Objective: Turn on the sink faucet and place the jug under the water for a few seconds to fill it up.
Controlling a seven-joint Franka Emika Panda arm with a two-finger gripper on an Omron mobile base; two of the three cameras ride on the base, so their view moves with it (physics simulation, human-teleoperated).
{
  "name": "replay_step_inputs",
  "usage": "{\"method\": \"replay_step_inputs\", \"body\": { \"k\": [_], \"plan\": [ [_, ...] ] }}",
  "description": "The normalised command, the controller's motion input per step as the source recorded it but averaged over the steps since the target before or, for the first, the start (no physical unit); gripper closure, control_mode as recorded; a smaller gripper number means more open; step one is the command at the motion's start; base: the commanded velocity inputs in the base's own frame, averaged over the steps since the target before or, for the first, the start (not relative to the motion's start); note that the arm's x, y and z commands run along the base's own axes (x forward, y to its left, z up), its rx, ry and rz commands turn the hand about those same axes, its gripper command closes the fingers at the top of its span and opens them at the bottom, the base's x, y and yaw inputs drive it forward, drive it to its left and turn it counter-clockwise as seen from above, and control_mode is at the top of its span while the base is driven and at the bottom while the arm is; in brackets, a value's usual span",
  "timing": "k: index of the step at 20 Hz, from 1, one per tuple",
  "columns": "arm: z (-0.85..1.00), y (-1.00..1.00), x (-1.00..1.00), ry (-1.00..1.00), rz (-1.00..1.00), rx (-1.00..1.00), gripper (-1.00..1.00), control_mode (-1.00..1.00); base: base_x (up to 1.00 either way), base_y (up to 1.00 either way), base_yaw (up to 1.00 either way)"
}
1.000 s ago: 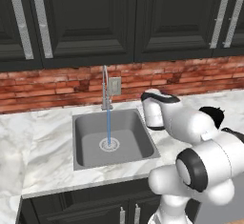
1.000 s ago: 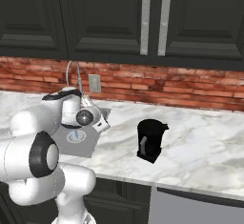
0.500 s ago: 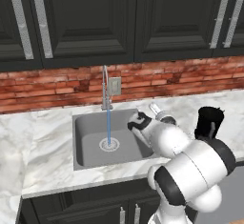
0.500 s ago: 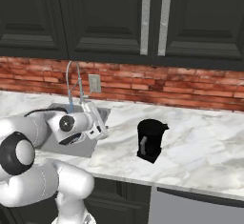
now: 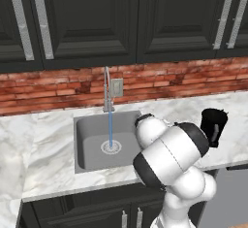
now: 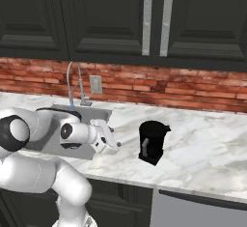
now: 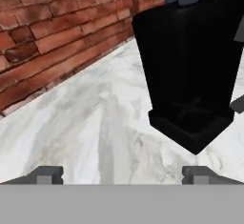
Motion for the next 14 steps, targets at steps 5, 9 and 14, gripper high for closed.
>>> {"method": "replay_step_inputs", "body": {
  "k": [5,9,14],
  "plan": [
    [1.00,-0.06,-0.25,0.39,0.00,-0.16,-1.00,-1.00,0.00,0.00,0.00],
    [0.96,0.00,-0.32,0.29,0.00,-0.16,-1.00,-1.00,0.00,0.00,0.00],
    [0.86,0.00,-0.56,0.19,0.00,-0.13,-1.00,-1.00,0.00,0.00,0.00]
  ]
}}
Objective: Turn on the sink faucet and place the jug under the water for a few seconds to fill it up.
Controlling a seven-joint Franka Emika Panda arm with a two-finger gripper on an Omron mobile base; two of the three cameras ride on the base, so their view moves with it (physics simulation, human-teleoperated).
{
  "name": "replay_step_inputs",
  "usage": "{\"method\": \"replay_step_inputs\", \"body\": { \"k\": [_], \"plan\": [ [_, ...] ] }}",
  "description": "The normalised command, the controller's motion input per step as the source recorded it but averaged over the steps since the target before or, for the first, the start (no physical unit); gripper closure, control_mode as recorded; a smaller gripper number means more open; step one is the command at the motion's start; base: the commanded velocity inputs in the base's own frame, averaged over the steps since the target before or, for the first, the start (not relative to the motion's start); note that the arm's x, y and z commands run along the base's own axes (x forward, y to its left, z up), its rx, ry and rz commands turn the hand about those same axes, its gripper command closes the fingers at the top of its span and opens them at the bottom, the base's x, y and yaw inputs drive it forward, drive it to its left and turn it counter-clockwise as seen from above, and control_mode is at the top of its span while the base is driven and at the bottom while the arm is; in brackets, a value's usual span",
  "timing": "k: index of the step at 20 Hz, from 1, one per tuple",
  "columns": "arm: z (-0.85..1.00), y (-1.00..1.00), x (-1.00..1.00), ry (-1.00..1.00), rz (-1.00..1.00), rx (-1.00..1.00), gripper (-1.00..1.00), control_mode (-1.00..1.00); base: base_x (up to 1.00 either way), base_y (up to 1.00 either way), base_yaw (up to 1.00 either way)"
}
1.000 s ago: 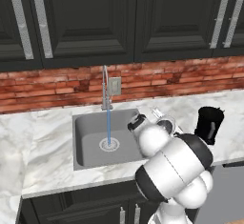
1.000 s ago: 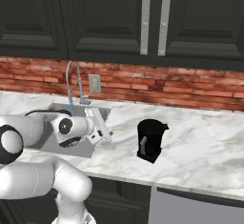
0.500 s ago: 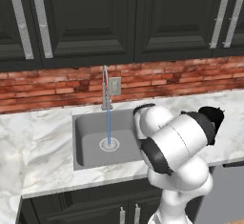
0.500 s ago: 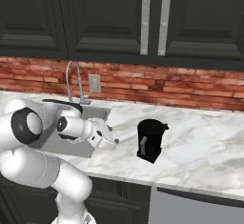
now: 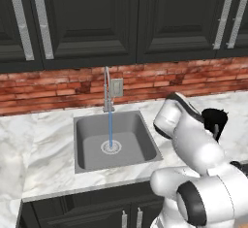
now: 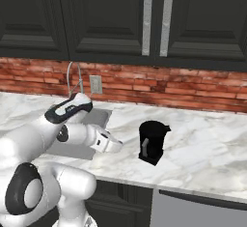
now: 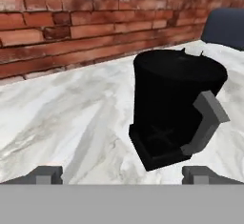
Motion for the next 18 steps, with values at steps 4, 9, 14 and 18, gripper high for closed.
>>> {"method": "replay_step_inputs", "body": {
  "k": [4,9,14,18],
  "plan": [
    [1.00,0.00,-0.43,0.21,0.00,-0.12,-1.00,-1.00,0.00,0.00,0.00],
    [1.00,0.05,-0.39,0.28,0.00,-0.13,-1.00,-1.00,0.00,0.00,0.00],
    [1.00,0.19,-0.27,0.37,0.00,-0.13,-1.00,-1.00,0.00,0.00,0.00],
    [1.00,0.10,-0.15,0.36,0.00,-0.13,-1.00,-1.00,0.00,0.00,0.00]
  ]
}}
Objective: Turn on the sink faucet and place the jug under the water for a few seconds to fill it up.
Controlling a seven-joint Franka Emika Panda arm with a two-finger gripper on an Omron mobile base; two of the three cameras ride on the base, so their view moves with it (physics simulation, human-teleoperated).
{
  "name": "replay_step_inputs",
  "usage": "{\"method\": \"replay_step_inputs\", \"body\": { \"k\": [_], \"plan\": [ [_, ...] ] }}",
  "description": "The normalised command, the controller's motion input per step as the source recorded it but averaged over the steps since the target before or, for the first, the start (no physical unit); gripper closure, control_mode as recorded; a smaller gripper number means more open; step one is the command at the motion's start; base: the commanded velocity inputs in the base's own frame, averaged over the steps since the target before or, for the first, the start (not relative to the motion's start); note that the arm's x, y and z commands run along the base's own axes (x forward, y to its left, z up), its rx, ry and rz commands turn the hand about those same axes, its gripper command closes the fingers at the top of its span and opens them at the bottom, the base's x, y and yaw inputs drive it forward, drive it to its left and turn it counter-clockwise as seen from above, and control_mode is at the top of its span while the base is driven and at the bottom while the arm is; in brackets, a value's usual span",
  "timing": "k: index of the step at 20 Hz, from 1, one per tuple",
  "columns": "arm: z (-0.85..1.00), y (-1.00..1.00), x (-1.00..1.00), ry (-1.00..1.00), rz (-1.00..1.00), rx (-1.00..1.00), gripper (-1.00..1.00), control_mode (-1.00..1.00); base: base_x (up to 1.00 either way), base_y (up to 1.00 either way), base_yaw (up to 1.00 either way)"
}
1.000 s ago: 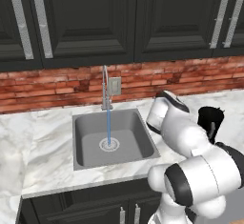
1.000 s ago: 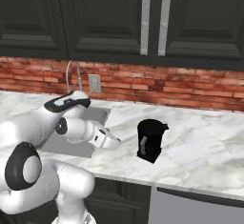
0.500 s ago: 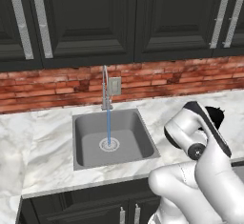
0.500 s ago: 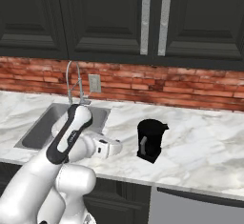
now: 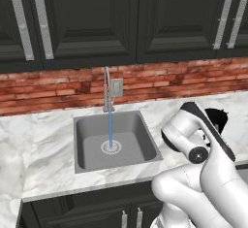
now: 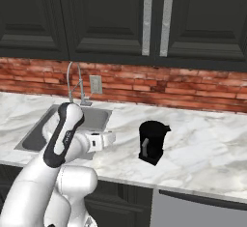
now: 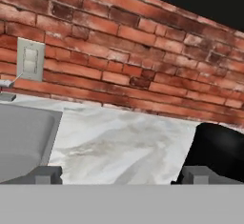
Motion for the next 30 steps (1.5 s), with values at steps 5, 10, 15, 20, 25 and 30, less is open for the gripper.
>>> {"method": "replay_step_inputs", "body": {
  "k": [5,10,15,20,25,30],
  "plan": [
    [0.80,-0.02,-0.35,0.27,-0.07,-0.11,-1.00,-1.00,0.00,0.00,0.00],
    [-0.07,-0.34,-0.73,0.06,-0.21,-0.03,-1.00,-1.00,0.00,0.00,0.00],
    [-0.27,-0.56,-0.83,0.00,-0.23,0.03,-1.00,-1.00,0.00,0.00,0.00],
    [-0.02,-0.86,-0.31,0.00,-0.14,0.12,-1.00,-1.00,0.00,0.00,0.00],
    [0.00,-0.88,-0.04,0.04,-0.09,0.09,-1.00,-1.00,0.00,0.00,0.00],
    [-0.03,-0.69,-0.31,0.03,-0.06,0.07,-1.00,-1.00,0.00,0.00,0.00]
  ]
}}
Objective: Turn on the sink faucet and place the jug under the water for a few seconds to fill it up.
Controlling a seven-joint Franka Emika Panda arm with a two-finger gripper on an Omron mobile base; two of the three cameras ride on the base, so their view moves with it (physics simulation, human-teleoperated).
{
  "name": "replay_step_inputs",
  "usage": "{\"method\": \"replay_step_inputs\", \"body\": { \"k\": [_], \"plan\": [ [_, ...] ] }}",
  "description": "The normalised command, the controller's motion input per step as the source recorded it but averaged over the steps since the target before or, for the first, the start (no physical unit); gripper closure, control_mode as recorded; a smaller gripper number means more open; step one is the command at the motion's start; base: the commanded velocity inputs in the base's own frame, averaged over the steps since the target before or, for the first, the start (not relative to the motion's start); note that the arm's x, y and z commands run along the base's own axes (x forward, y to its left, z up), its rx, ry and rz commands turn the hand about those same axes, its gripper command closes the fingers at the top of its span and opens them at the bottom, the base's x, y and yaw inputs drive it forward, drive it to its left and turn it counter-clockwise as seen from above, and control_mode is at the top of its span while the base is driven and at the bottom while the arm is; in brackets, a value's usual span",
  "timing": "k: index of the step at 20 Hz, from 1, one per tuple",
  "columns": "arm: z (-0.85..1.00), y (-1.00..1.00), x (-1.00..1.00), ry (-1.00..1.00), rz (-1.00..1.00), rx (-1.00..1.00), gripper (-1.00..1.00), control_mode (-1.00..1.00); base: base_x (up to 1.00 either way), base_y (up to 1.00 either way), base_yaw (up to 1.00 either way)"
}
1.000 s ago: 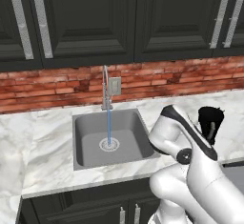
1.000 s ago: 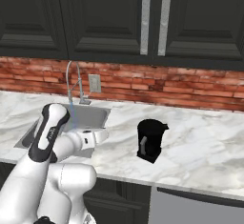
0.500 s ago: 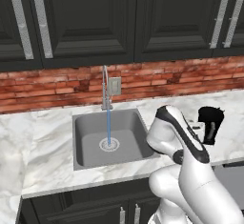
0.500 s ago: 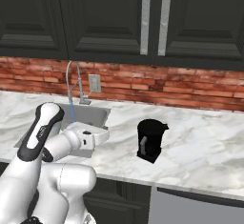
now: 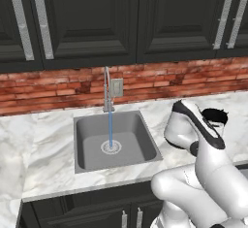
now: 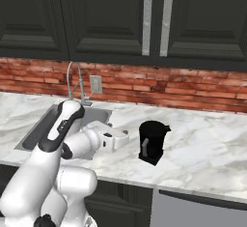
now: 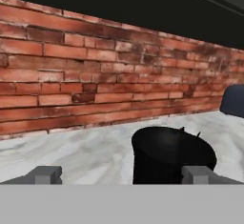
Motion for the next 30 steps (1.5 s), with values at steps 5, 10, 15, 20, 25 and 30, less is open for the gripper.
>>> {"method": "replay_step_inputs", "body": {
  "k": [5,10,15,20,25,30],
  "plan": [
    [-0.16,-0.41,-0.59,0.00,-0.03,0.03,-1.00,-1.00,0.00,0.00,0.00],
    [-0.12,-0.23,-0.53,0.01,-0.02,0.01,-1.00,-1.00,0.00,0.00,0.00],
    [-0.10,-0.43,-0.29,0.00,0.00,0.01,-1.00,-1.00,0.00,0.00,0.00],
    [-0.17,-0.45,-0.09,0.02,0.00,0.01,-1.00,-1.00,0.00,0.00,0.00],
    [-0.15,-0.24,0.00,0.03,0.00,0.00,-1.00,-1.00,0.00,0.00,0.00],
    [-0.11,-0.01,0.02,0.01,0.00,0.00,-1.00,-1.00,0.00,0.00,0.00]
  ]
}}
